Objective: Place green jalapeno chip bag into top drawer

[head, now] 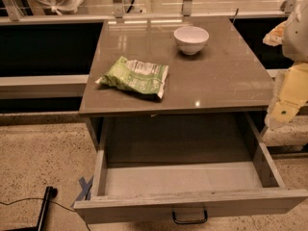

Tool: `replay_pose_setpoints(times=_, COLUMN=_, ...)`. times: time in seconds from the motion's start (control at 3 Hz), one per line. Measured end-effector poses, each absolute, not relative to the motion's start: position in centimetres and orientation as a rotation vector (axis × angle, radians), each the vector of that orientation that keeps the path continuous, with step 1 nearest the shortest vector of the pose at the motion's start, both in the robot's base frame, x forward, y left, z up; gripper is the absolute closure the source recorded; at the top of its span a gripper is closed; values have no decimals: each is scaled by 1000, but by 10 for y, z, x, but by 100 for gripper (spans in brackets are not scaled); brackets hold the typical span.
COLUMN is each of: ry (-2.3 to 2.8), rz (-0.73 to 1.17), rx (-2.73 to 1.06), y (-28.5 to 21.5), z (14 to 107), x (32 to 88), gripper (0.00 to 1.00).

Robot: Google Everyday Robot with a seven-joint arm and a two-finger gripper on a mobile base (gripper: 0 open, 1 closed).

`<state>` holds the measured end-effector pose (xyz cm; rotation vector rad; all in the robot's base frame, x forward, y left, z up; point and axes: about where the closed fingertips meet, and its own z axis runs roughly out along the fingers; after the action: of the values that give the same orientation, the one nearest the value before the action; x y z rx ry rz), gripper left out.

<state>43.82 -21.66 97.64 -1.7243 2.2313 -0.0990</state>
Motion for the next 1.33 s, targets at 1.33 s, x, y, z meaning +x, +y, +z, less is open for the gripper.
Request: replay_pose_setpoints(times=1.33, ry=1972, rz=140, rx=-2050, y=-86, z=934, x=480, gripper=0)
